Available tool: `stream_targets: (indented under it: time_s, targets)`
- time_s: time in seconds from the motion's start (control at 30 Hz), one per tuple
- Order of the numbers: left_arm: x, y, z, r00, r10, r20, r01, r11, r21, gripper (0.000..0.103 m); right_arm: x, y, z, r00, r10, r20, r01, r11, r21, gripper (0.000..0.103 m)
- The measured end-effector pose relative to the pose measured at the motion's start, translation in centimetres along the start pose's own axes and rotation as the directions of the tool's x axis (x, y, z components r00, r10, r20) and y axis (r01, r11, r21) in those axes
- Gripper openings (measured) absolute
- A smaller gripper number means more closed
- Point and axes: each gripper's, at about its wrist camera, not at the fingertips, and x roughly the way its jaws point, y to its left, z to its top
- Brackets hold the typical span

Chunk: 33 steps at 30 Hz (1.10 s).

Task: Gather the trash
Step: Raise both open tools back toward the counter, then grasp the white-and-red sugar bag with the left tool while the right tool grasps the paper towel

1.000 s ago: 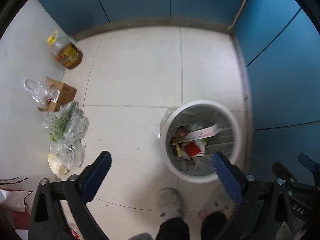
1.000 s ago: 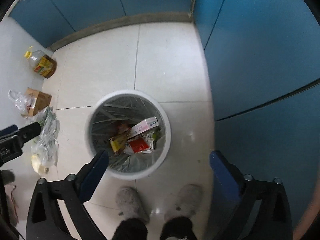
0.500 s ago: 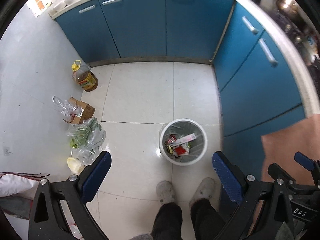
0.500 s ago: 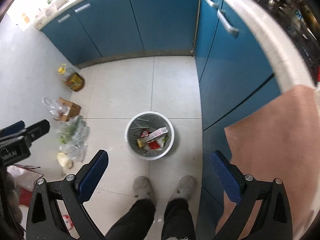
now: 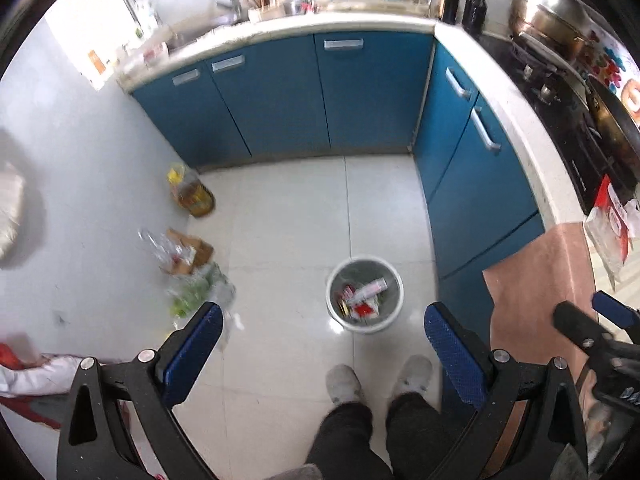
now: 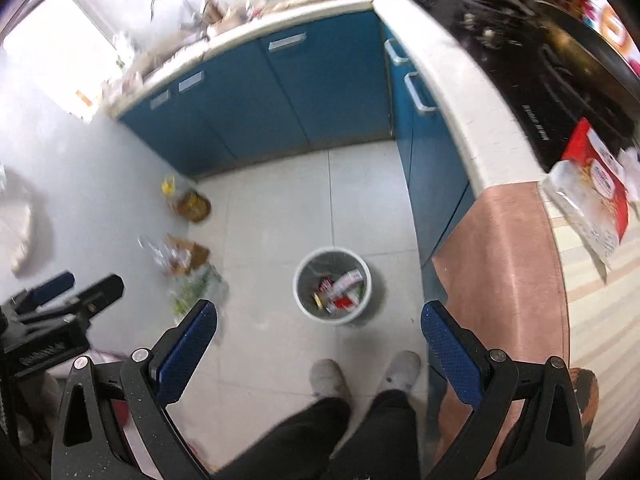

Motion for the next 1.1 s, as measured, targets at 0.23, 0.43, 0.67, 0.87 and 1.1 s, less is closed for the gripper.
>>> stream_targets:
  time_s: [0.23,0.43,0.67,0.87,1.1]
  targets:
    - [-2.2,-8.4,4.3,0.993,-0.082,0.082,0.071,0.989,0.130,0.103,-4.4,-8.0,1.2,0.996,-0.014,0.089,-0.002,0.983,0.182,0.103]
    - [-0.6,-20.0,7.4,0.978,-0.209,-0.014,0.205,0.946,0.252,0.103,-7.5,-21.1,-0.4,0.986,-0.106,0.125,0.039,0.891,0.453,0.103]
    - [4.1,-29.8,8.0,0.961,-0.221,-0.164,0.263,0.916,0.304,0.103,-6.0,-35.5,-3.4,0.987,-0.059,0.147,-0.071,0.664,0.744,0.102]
    - [8.4,-34.5,9.1,0.891,-0.324,-0.317,0.383,0.912,0.146,0.102,-5.0,-40.5,-3.3,0.981,-0.070,0.182,-0.104,0.603,0.791,0.096]
    - [11.1,-39.4,8.9,0.836,-0.383,-0.394,0.440,0.896,0.062,0.080,-5.5,-45.0,-1.6,0.967,-0.123,0.225,-0.109,0.595,0.796,0.093]
